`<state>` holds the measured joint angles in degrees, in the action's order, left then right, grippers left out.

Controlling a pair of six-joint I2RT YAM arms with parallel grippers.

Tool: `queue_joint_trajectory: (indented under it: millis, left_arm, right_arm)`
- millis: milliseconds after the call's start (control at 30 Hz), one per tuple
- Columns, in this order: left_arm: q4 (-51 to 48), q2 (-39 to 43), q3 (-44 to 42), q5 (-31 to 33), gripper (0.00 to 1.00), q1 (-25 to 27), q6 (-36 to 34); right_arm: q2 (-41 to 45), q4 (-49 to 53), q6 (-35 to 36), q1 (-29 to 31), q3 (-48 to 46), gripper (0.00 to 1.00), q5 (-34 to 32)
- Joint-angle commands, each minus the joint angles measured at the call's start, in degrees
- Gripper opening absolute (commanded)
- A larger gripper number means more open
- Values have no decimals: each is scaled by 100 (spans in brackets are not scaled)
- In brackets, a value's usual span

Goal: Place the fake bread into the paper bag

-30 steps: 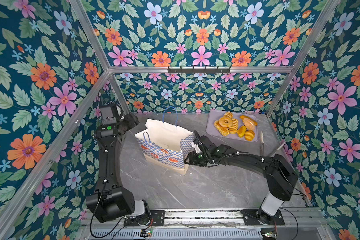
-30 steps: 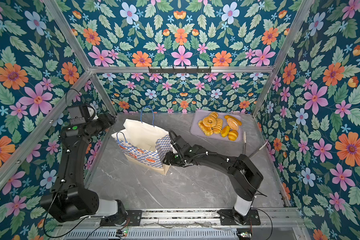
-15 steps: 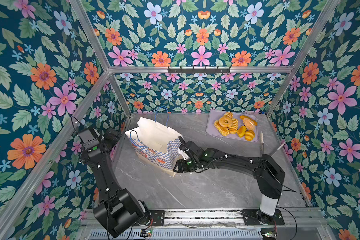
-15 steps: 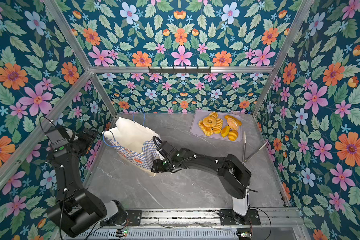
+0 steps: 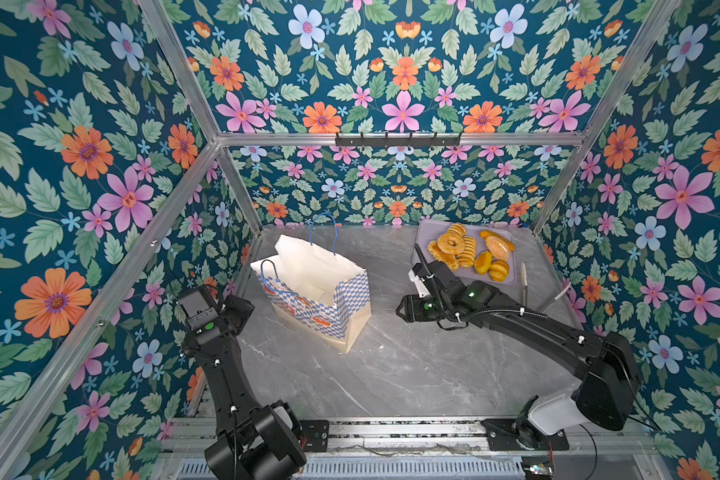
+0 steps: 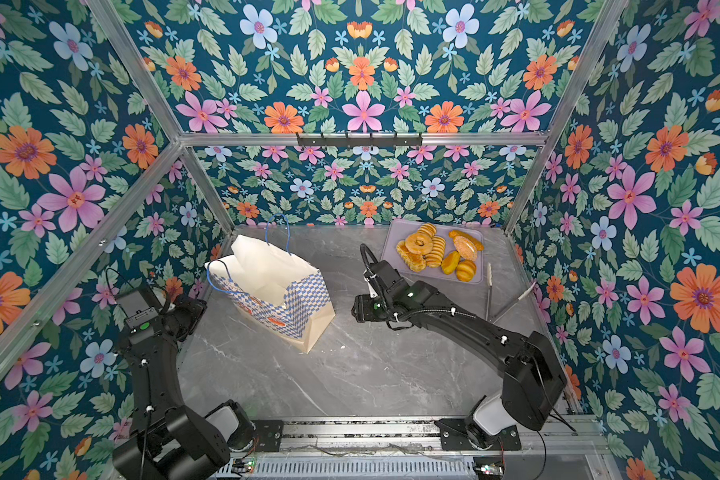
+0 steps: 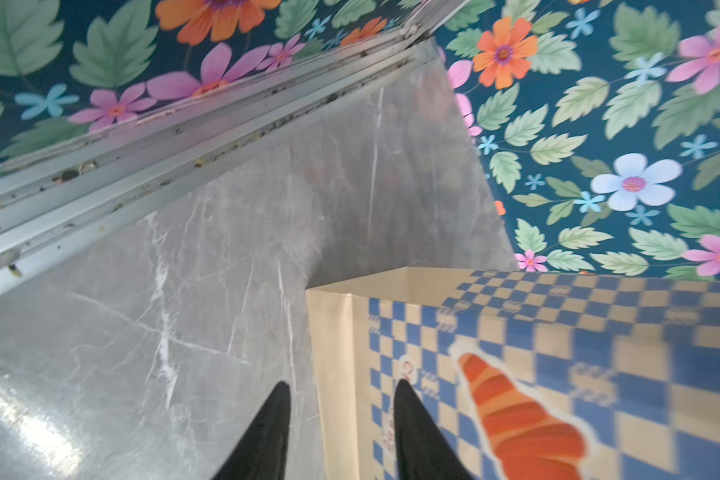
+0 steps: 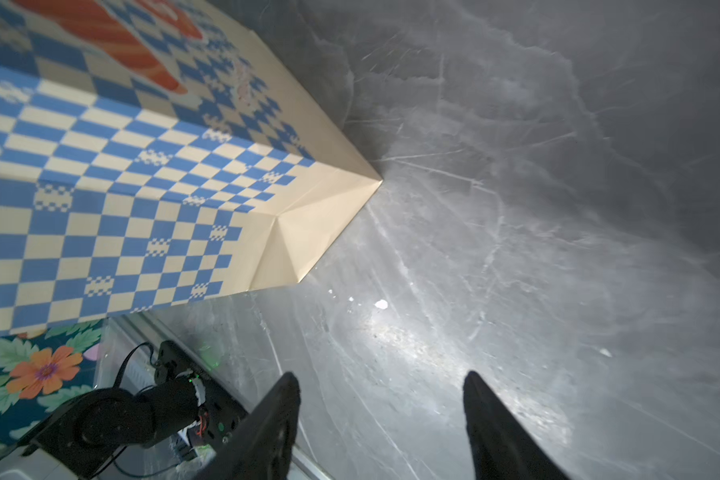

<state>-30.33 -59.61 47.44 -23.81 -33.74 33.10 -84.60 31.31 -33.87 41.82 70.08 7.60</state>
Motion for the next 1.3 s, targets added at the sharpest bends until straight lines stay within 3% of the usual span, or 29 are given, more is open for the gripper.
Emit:
queue_joint_trajectory:
  millis: [0, 200, 300, 700, 1067, 1167, 1267]
  left_arm:
    - [299, -42, -386, -28, 37, -1, 157]
    - [1043, -470, -850, -383, 36, 84, 406]
    - [1247, -852, -747, -368, 38, 298, 409]
    - [1936, -2769, 340, -37, 42, 1278, 550]
    - [2630, -4359, 1600, -219, 51, 1926, 768]
    - [2493, -4492, 1874, -214, 54, 1920, 758]
    - [2345, -4151, 1706, -10, 66, 1873, 681]
  right_arm:
    - [183, 459, 89, -498, -18, 65, -618]
    - [37, -22, 222, -1579, -92, 64, -693]
    - [-332, -296, 273, -1782, 101, 63, -483]
    - [-2404, -325, 216, -1814, 1910, 57, -74]
    - [-3935, 303, 314, -1811, 3601, 57, -355]
    - [-4409, 582, 423, -1817, 4193, 54, -356]
    - [-4784, 769, 502, -1801, 4635, 52, -323]
